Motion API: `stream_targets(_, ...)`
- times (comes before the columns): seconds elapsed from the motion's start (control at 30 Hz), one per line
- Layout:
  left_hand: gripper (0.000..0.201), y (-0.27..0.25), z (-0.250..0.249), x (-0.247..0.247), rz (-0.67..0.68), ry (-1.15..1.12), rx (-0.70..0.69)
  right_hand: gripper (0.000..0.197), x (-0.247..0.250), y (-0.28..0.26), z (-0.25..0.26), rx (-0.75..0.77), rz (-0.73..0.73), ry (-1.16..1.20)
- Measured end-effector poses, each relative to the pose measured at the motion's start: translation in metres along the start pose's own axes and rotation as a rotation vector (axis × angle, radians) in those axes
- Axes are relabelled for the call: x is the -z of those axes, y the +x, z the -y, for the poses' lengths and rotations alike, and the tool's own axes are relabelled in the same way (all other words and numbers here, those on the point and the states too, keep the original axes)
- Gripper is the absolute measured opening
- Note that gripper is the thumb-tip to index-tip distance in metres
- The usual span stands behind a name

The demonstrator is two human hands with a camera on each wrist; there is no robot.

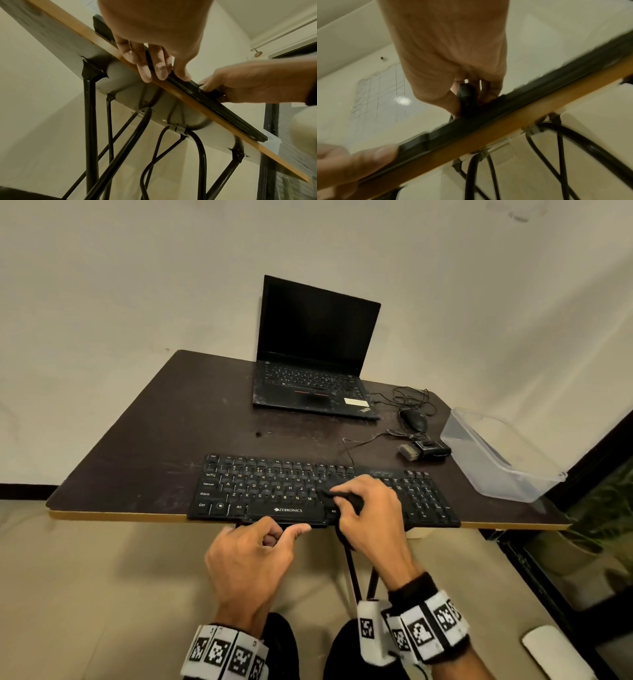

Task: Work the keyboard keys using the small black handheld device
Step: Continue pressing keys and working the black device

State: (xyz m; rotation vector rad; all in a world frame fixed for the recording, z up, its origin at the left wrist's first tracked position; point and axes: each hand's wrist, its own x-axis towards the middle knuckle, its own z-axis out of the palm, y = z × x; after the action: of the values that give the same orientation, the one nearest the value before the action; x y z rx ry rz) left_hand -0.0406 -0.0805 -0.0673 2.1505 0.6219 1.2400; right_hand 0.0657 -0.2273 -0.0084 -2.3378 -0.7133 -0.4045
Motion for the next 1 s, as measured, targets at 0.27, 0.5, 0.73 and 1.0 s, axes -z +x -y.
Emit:
stream_targets(0.27,0.055,-0.002,-0.001,-0.006,-0.025,-0.013,-0.031,0.019,0.055,0.017,-0.051,-0.215,-0.018,-0.174)
stream_targets(0.5,0.057,-0.001,-0.001,-0.005,0.006,-0.014,-0.015,0.021,0.074,0.023,-0.063,-0.140,0.079,-0.208)
stream_targets(0.73,0.054,-0.003,-0.002,-0.004,0.003,-0.018,0.008,0.026,0.075,0.034,-0.064,-0.005,0.195,-0.169)
stream_targets(1.0,0.046,-0.003,-0.003,-0.003,0.102,0.031,0.113,0.020,0.083,0.034,-0.071,0.194,0.336,-0.168)
